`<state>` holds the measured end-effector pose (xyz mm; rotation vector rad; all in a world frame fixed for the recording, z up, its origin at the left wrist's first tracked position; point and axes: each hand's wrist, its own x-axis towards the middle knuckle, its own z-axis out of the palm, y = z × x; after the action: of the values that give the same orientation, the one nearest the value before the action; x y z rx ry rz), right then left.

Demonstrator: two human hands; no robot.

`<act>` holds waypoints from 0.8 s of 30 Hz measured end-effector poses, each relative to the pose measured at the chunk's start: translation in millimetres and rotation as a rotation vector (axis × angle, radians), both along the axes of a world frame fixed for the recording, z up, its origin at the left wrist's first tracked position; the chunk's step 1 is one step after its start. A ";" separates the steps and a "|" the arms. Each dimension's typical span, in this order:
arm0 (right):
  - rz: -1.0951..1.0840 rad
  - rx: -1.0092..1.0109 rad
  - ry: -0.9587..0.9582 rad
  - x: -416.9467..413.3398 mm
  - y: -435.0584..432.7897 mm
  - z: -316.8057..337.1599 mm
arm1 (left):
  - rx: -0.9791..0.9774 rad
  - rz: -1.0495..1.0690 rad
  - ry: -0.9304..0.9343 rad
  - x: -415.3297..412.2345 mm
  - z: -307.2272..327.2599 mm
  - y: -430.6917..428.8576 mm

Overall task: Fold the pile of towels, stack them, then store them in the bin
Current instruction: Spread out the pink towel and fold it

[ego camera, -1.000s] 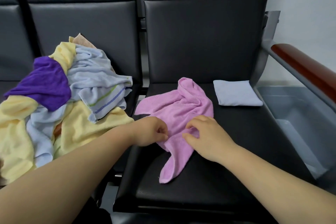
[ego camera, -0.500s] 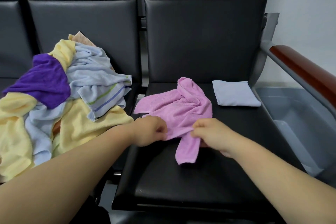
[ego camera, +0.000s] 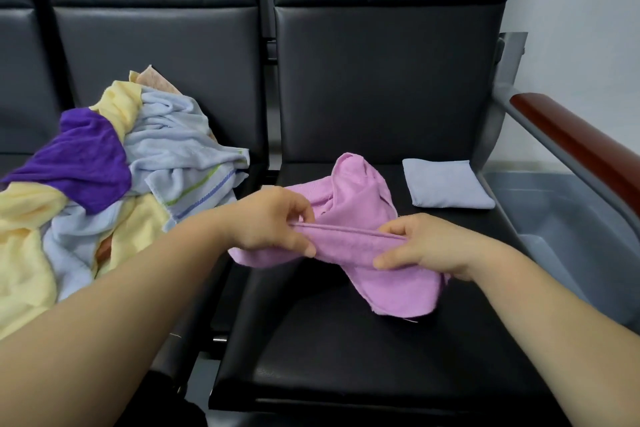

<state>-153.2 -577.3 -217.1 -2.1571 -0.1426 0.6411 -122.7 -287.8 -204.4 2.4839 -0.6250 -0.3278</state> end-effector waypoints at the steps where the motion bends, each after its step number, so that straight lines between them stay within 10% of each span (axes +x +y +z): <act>1: 0.019 -0.148 -0.104 1.5 -0.1 0.5 | 0.098 -0.010 -0.022 0.1 -0.2 1.0; 4: -0.119 -0.148 -0.287 3.0 2.4 -0.3 | 0.128 0.023 -0.057 -0.5 -1.2 1.2; 11: -0.205 0.556 0.028 -2.5 1.7 4.4 | -0.448 0.284 0.092 -9.5 8.6 -11.6; 14: -0.089 0.310 -0.102 -2.6 -0.2 8.6 | -0.507 0.259 0.110 -15.6 19.5 -20.1; 18: -0.029 -0.139 -0.365 0.8 -0.9 11.8 | -0.082 0.081 0.119 -19.3 21.2 -21.1; 24: -0.082 0.313 -0.176 -4.6 -5.5 12.6 | -0.404 0.126 0.030 -15.8 18.6 -17.8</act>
<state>-157.8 -582.8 -204.5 -1.9024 -0.2313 0.3548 -138.5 -305.6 -185.8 2.1135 -0.4670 -0.1694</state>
